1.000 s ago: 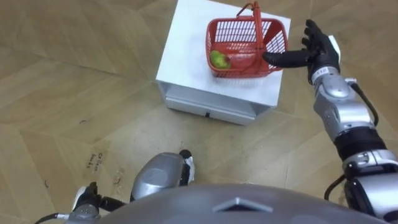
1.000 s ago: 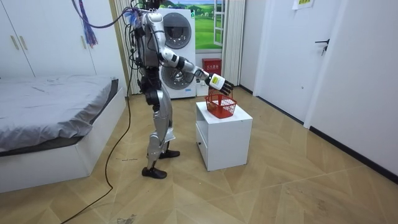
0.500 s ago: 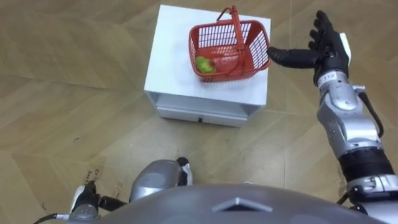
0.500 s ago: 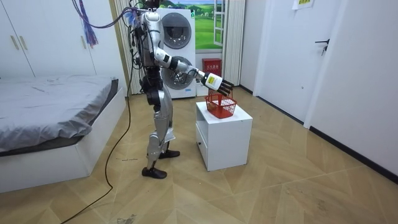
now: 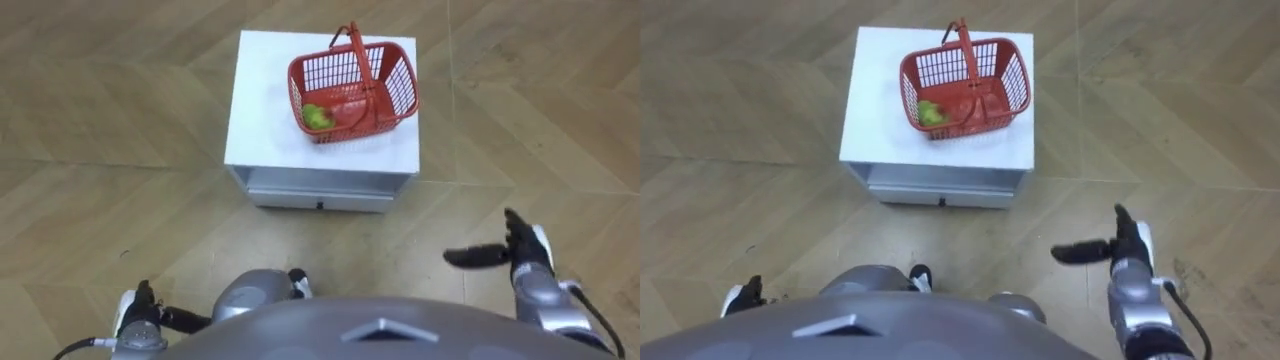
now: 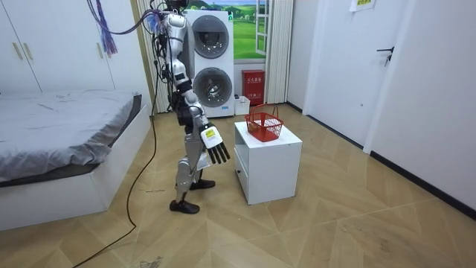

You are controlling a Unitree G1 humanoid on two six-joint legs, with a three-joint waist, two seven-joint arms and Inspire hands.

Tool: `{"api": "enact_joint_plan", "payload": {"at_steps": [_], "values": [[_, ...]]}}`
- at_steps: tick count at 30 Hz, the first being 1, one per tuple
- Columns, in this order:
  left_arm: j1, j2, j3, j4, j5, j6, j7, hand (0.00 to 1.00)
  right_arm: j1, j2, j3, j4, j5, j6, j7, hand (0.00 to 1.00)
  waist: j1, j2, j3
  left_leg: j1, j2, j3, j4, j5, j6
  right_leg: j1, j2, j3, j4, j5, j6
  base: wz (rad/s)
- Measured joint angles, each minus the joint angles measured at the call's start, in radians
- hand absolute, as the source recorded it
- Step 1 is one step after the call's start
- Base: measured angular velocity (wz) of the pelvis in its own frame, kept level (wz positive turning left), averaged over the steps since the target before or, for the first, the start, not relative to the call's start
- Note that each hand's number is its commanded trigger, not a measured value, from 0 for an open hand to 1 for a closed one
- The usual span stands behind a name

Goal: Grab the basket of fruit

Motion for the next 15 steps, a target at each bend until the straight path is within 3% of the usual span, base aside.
{"api": "enact_joint_plan", "payload": {"at_steps": [5, 9, 15], "values": [[-0.014, -0.014, 0.011, 0.034, 0.03, 0.006, -0.002, 0.0, 0.001, 0.028, -0.001, 0.119, -0.024, 0.003, 0.042, 0.0, -0.001, -0.002, 0.0007, 0.016, 0.0, -0.001, -0.001, -0.001, -0.002, 0.016, 0.002, 0.006, -0.005, 0.001, -0.001, 0.0], [-0.007, -0.034, 0.015, 0.037, 0.03, 0.015, -0.02, 0.0, -0.008, 0.05, -0.032, 0.222, -0.109, 0.041, 0.083, 0.0, -0.006, -0.001, 0.0009, 0.017, -0.002, -0.006, 0.0, -0.002, -0.002, 0.02, 0.001, -0.006, -0.004, 0.001, -0.001, 0.04], [-0.005, -0.035, 0.015, 0.049, 0.029, 0.014, -0.04, 0.0, -0.001, 0.058, -0.032, 0.285, -0.145, 0.107, 0.14, 0.0, -0.02, -0.004, 0.0013, 0.027, -0.002, -0.009, 0.001, -0.003, -0.004, 0.031, 0.001, -0.008, -0.004, 0.0, -0.002, 0.0]]}}
